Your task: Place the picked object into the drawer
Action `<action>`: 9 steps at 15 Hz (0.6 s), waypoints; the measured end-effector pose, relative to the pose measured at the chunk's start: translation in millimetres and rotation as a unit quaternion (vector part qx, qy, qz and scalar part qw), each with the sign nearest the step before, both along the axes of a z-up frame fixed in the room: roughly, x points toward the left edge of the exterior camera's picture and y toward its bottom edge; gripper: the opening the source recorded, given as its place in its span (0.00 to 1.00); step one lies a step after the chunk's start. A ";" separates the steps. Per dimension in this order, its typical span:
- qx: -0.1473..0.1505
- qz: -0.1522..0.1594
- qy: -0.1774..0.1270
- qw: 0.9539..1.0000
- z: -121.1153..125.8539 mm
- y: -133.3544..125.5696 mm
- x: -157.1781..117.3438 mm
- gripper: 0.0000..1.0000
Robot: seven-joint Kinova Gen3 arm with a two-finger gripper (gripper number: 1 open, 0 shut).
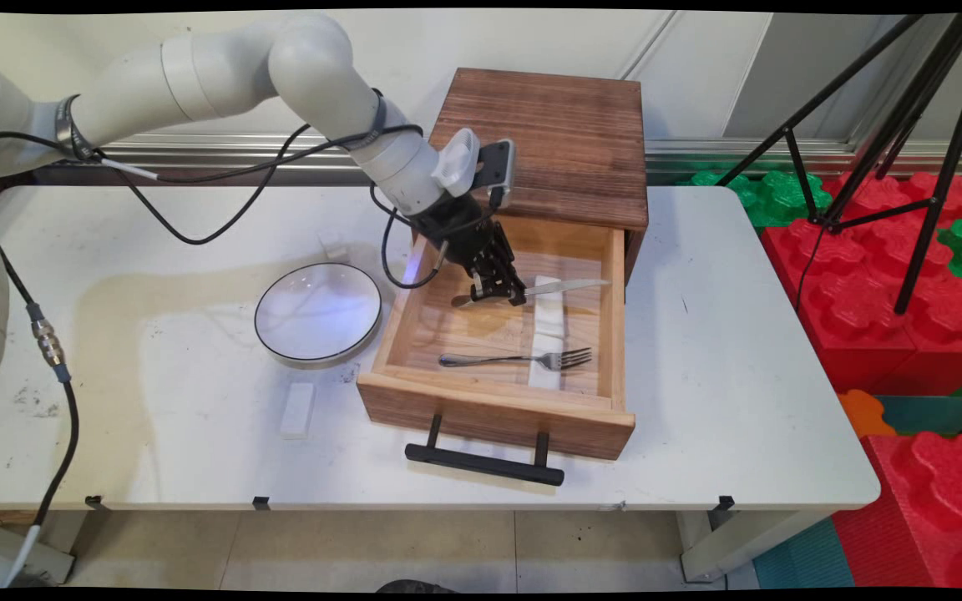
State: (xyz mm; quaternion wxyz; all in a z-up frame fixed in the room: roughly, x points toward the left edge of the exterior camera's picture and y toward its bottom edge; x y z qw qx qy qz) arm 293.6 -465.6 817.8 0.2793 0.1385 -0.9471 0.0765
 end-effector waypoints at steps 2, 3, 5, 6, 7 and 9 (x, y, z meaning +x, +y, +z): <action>0.004 0.004 -0.005 1.000 -6.1 -1.2 2.4 0.00; 0.007 0.007 -0.007 1.000 -9.0 -1.5 4.1 0.00; 0.011 0.013 -0.010 1.000 -13.2 -2.2 7.4 0.00; 0.013 0.016 -0.012 1.000 -15.5 -2.7 9.2 0.00; 0.014 0.018 -0.014 1.000 -16.8 -2.8 10.6 0.00; 0.017 0.022 -0.015 0.999 -19.8 -2.5 14.3 0.00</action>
